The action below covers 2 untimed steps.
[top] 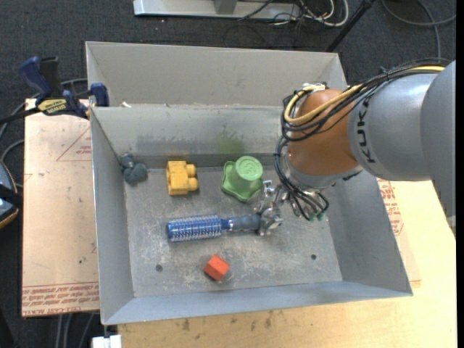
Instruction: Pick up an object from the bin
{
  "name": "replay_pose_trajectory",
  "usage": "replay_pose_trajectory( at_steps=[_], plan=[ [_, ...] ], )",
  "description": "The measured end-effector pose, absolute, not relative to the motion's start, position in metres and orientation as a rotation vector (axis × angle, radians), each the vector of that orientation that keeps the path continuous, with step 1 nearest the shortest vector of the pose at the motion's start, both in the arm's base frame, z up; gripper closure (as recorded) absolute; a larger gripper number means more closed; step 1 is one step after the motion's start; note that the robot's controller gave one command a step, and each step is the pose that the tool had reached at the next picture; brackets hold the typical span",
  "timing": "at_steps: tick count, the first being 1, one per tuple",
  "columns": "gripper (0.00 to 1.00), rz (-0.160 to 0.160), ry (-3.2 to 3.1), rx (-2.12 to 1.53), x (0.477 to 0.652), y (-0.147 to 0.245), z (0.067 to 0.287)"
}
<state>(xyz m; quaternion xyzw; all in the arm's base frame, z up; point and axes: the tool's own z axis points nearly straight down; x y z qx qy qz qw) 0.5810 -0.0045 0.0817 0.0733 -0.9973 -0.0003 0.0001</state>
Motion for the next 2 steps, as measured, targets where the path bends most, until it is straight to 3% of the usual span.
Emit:
replay_pose_trajectory(
  at_steps=[1,2],
  plan=[
    [1.0,-0.004,-3.141,0.214,0.617,0.031,0.109],
    [1.0,0.0,-3.141,0.275,0.622,0.034,0.273]
  ],
)
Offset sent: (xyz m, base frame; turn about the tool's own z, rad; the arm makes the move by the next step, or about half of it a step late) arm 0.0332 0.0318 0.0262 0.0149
